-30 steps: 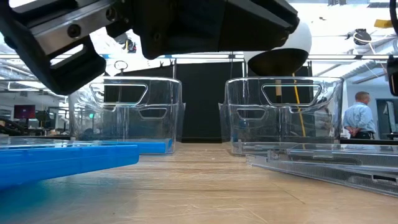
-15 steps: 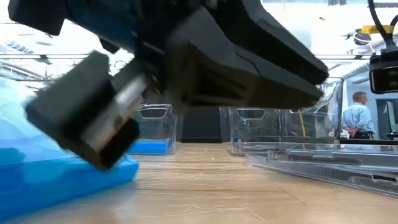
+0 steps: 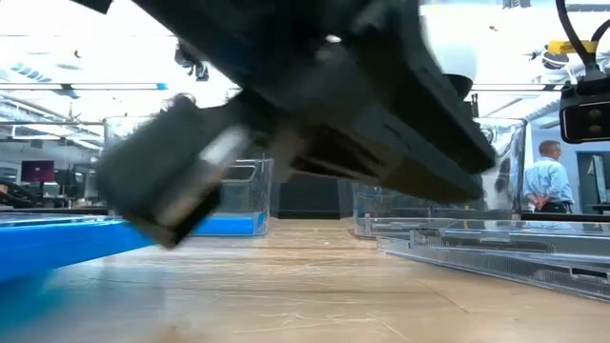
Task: Pick & place jewel cases by type
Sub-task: Put the black CD case into the right transparent bin
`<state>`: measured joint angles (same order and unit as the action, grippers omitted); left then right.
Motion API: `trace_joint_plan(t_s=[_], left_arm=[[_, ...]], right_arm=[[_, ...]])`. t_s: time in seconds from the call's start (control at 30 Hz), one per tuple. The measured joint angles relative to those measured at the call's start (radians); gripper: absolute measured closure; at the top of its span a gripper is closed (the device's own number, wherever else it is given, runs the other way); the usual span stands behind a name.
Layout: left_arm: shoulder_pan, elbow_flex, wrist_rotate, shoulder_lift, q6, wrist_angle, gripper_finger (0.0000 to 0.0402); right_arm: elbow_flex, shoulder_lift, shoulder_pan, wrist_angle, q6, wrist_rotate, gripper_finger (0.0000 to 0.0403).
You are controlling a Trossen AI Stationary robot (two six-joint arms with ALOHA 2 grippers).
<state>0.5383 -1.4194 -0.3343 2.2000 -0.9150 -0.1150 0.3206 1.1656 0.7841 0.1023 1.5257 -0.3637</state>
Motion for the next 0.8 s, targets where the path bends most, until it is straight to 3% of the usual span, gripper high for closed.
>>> trace_joint_plan(t_s=[0.1, 0.23, 0.37, 0.8], left_arm=[[-0.002, -0.105, -0.061, 0.049, 0.025, 0.107, 0.0325], [0.001, -0.208, -0.054, 0.086, 0.027, 0.214, 0.0325], [0.001, -0.226, -0.057, 0.09, 0.028, 0.326, 0.0325], [-0.01, -0.221, -0.098, 0.09, 0.053, 0.345, 0.0325]], right_arm=[[0.0, 0.0, 0.0, 0.004, -0.001, -0.004, 0.0186], [0.0, 0.0, 0.0, 0.006, -0.017, -0.03, 0.0186], [0.0, 0.0, 0.0, 0.013, -0.033, -0.032, 0.0186], [0.001, 0.0, 0.001, 0.034, -0.073, -0.051, 0.0186]])
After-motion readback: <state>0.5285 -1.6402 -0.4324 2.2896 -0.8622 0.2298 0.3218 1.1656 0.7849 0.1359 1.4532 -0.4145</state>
